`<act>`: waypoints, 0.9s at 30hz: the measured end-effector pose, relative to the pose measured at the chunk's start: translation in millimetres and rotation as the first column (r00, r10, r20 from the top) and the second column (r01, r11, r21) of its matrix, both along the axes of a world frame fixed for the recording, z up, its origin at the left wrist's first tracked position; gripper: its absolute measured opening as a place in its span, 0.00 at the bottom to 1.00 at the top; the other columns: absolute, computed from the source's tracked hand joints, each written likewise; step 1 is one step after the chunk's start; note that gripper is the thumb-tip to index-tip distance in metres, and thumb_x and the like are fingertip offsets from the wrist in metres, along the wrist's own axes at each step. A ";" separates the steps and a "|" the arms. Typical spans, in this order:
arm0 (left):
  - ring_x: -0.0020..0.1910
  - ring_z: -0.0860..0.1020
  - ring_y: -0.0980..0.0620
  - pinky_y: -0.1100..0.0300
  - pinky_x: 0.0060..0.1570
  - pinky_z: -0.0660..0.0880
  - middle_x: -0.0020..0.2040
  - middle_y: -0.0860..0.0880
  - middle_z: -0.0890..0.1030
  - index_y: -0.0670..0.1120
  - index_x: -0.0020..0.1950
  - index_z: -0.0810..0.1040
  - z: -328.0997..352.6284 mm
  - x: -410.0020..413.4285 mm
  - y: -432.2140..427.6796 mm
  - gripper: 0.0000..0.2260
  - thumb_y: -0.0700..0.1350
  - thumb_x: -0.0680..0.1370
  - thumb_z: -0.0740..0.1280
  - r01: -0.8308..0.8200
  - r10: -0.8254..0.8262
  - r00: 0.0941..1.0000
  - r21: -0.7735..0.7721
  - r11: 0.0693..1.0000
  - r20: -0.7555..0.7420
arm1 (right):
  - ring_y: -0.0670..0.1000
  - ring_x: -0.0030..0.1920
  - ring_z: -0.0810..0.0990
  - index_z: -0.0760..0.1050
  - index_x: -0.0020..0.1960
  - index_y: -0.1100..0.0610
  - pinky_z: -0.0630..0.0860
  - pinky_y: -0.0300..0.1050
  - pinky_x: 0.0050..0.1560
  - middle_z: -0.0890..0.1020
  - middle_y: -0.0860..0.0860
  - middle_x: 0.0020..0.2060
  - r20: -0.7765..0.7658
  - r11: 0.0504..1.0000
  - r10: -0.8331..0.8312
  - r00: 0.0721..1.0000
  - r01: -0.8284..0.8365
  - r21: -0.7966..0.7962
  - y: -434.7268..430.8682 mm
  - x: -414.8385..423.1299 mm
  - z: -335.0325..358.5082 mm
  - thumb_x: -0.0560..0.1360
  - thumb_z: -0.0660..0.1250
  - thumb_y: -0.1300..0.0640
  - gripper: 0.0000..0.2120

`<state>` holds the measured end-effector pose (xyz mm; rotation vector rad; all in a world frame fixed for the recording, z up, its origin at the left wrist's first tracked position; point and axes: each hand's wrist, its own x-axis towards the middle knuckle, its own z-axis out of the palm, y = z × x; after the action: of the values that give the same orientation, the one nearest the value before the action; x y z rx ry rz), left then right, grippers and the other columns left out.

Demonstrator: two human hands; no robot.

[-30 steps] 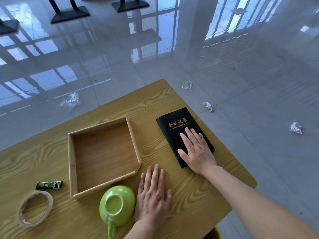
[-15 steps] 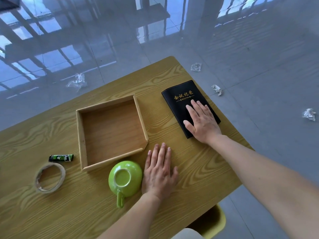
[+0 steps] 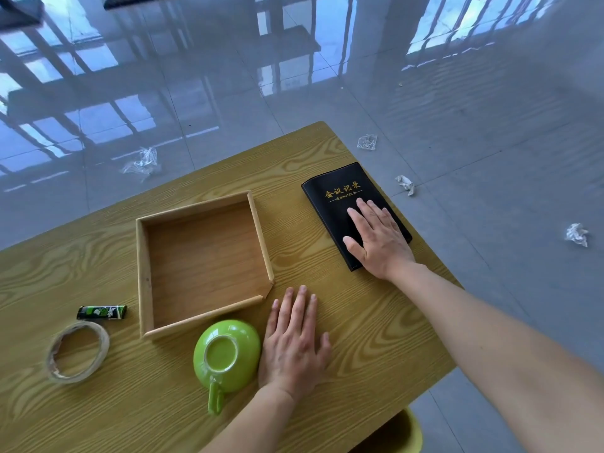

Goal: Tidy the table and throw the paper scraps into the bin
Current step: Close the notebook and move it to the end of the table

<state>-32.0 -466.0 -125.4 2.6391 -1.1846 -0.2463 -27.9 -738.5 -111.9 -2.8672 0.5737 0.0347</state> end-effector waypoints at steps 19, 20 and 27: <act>0.79 0.49 0.45 0.44 0.74 0.50 0.79 0.45 0.57 0.45 0.77 0.61 7.9 -2.2 0.4 0.30 0.56 0.77 0.57 0.036 -0.035 0.999 0.077 0.996 -0.008 | 0.50 0.79 0.42 0.49 0.79 0.51 0.40 0.50 0.78 0.48 0.52 0.80 -0.017 0.999 0.016 1.000 -0.015 0.028 -2.8 5.8 7.8 0.79 0.47 0.37 0.33; 0.79 0.48 0.44 0.44 0.75 0.49 0.80 0.44 0.55 0.44 0.78 0.59 10.8 -2.4 0.1 0.31 0.56 0.78 0.56 0.046 -0.045 0.999 0.099 0.994 -0.015 | 0.50 0.79 0.42 0.50 0.79 0.51 0.40 0.50 0.78 0.47 0.52 0.80 -0.002 0.999 0.012 1.000 -0.012 0.031 -1.2 5.2 12.4 0.79 0.47 0.36 0.33; 0.78 0.53 0.43 0.44 0.76 0.53 0.77 0.41 0.62 0.42 0.76 0.62 45.8 -0.6 8.2 0.30 0.55 0.78 0.58 0.119 -0.124 0.991 0.086 0.989 0.047 | 0.54 0.76 0.59 0.64 0.74 0.59 0.61 0.53 0.75 0.67 0.56 0.73 0.224 0.994 -0.012 0.975 -0.012 0.104 44.1 -6.3 49.7 0.79 0.61 0.45 0.28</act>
<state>-32.6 -457.8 -79.6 2.6617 -1.3831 -0.2549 -34.2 -694.4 -62.2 -2.7192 0.5103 -0.2485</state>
